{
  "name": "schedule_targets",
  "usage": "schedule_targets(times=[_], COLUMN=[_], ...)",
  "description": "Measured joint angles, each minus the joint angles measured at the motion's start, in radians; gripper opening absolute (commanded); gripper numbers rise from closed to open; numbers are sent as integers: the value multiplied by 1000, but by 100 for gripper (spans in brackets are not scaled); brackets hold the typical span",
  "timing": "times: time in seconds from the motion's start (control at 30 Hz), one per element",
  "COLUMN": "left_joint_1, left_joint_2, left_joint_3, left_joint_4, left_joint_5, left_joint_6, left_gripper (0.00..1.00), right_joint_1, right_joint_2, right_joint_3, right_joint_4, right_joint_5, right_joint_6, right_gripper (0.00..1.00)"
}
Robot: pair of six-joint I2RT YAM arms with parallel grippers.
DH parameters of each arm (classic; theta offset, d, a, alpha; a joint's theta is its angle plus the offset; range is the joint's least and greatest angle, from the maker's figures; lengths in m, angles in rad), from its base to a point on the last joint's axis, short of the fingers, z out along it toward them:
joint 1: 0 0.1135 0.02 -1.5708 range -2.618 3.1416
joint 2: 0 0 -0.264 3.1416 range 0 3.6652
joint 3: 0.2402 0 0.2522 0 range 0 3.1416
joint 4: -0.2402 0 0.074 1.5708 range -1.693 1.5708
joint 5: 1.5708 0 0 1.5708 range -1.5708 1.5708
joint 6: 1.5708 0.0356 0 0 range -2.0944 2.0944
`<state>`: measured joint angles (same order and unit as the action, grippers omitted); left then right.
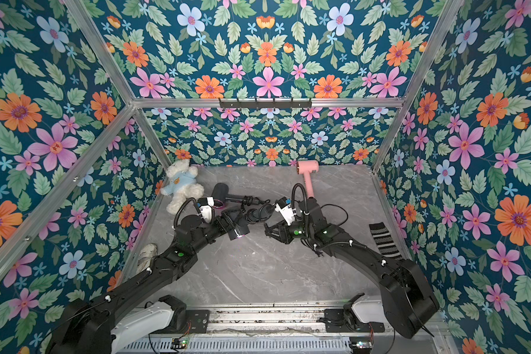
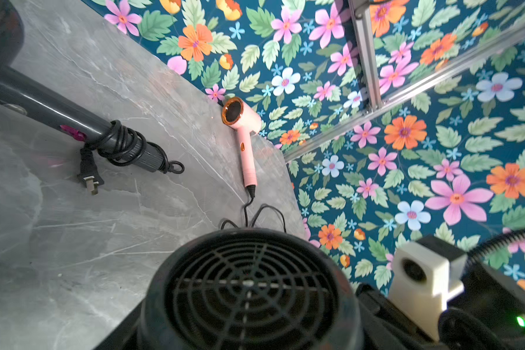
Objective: Wrap the cord around the hair dryer
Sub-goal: Wrap the power cord around the hair dryer.
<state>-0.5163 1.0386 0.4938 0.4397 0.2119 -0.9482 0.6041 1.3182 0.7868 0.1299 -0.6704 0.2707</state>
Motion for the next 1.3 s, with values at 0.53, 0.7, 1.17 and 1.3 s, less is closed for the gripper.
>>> schedule_targets(times=[0.53,0.7,1.17,1.3], left_joint_1=[-171,-187,-195,-203], left_joint_2=[-58,-84,-85,-17], left_joint_3=[138,140,190,242], left_joint_4=[-354,-482,-822,-899], left_joint_5=[-424,-549,-846,-884], left_joint_6=[-209,-220,-170,-112], left_gripper=[0,0,0,0], right_joint_1=[381,440,452,451], right_joint_2=[52,93,167,179], right_joint_3=[23,71,376,442], right_joint_4=[95,14,-444,-526], right_joint_5=[761,937,840,735], right_joint_6=[-277,-375,-374,-322], right_gripper=[0,0,0,0])
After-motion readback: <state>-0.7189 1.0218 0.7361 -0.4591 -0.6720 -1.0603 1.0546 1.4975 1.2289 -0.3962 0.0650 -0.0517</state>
